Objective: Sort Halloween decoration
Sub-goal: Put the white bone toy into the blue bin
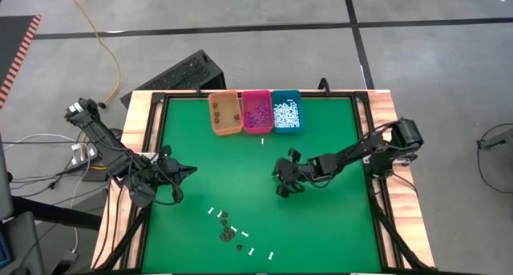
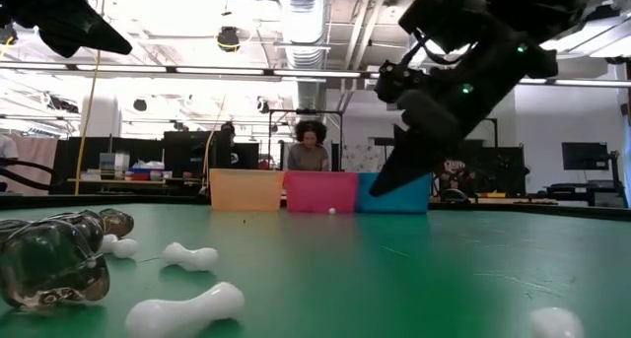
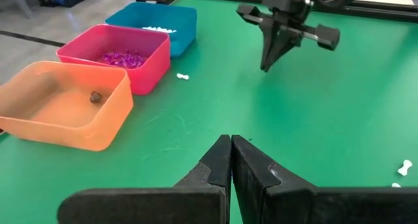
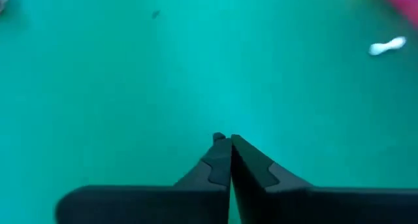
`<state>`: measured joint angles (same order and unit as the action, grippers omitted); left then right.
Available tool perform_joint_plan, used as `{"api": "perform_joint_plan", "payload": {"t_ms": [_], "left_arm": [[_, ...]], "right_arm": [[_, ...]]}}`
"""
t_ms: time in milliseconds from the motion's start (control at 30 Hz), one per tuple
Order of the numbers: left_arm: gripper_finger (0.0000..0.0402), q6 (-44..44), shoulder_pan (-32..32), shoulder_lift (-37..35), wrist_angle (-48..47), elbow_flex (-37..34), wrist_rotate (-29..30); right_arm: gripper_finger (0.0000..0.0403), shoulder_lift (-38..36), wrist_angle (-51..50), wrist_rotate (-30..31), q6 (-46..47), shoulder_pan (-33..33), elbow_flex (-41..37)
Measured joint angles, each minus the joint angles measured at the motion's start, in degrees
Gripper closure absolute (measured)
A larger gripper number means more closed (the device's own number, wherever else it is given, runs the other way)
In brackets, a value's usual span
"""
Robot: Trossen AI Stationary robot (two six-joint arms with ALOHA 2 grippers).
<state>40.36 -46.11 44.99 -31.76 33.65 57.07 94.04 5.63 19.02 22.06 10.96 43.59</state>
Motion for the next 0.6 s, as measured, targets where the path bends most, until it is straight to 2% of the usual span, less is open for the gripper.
{"api": "perform_joint_plan", "payload": {"t_ms": [300,467,600], "left_arm": [[0.0401,-0.02,0.0,0.0,-0.1,0.0,0.81],[0.0401,-0.02,0.02,0.0,-0.09,0.0,2.6],[0.0401,-0.02,0.02,0.0,-0.24,0.0,4.65]], "right_arm": [[0.0266,0.04,7.69,9.53,2.32,-4.66,0.04],[0.0237,0.07,13.22,11.36,5.79,-8.88,0.13],[0.0228,0.05,14.49,12.53,6.95,-10.65,0.22]]}}
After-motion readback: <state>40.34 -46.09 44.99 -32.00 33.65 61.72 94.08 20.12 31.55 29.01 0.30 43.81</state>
